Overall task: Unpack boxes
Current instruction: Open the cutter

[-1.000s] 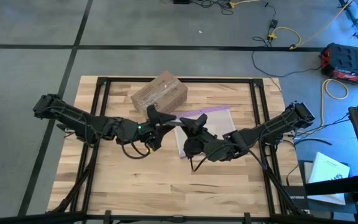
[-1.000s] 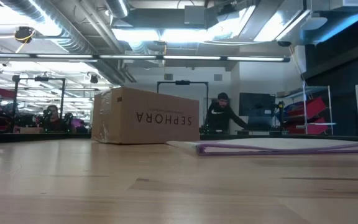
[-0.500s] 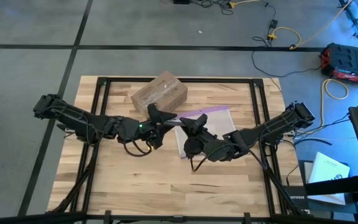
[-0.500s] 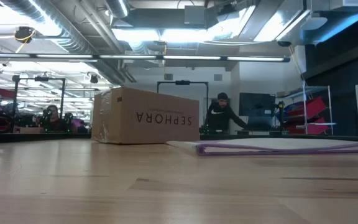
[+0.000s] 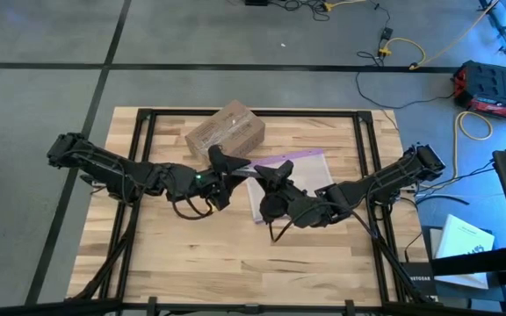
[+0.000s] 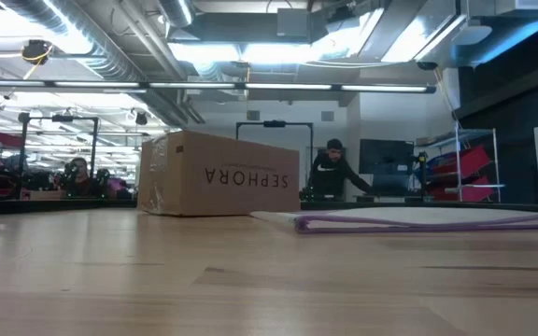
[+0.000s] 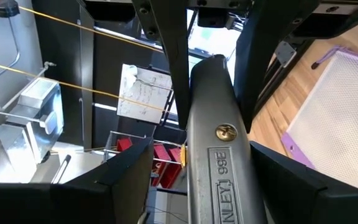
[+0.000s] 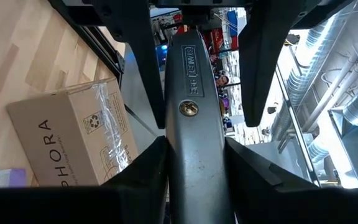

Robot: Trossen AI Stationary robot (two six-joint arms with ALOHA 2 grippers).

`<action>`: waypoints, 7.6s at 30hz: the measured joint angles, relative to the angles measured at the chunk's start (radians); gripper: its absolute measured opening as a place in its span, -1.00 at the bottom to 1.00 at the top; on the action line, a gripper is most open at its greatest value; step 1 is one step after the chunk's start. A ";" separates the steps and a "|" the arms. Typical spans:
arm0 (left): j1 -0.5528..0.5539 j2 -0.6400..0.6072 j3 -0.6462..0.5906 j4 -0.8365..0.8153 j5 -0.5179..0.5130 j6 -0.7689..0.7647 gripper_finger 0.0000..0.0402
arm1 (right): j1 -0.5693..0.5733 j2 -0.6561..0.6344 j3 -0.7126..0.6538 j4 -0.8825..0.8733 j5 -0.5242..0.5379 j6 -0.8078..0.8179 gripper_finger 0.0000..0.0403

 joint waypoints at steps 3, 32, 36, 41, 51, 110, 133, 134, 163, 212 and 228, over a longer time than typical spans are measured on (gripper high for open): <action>0.000 0.000 0.000 0.000 0.000 -0.001 0.18 | 0.000 0.000 0.000 0.001 0.000 0.000 -0.44; -0.001 0.000 0.000 -0.018 -0.003 0.006 -0.39 | 0.000 0.000 0.000 0.031 0.008 0.000 -0.44; -0.001 0.000 0.000 -0.009 -0.003 0.011 -0.39 | 0.000 0.000 0.000 0.031 0.008 -0.001 -0.44; -0.002 0.000 0.000 -0.002 -0.002 0.014 -0.39 | 0.000 -0.001 0.000 0.032 0.006 -0.002 -0.44; -0.001 0.000 0.000 0.005 0.002 0.008 0.03 | 0.000 -0.001 0.000 0.033 -0.034 0.001 -0.44; 0.014 0.000 0.002 -0.041 -0.005 0.047 -0.38 | -0.001 0.003 0.000 0.050 -0.010 -0.007 -0.44; 0.027 0.002 0.002 -0.047 -0.014 0.054 -0.38 | 0.000 0.003 0.000 0.043 0.035 -0.011 -0.45; 0.027 0.002 0.002 -0.048 -0.015 0.054 -0.38 | 0.000 0.003 0.000 0.043 0.035 -0.011 -0.45; 0.051 0.002 0.002 -0.048 -0.015 0.073 -0.38 | 0.000 0.003 0.000 0.043 0.065 -0.034 -0.45; 0.097 0.002 0.000 -0.043 0.005 0.103 -0.38 | 0.000 0.002 0.001 0.018 0.106 -0.038 -0.46; 0.099 0.002 0.000 -0.042 0.005 0.103 -0.38 | 0.000 0.001 0.001 0.018 0.106 -0.042 -0.46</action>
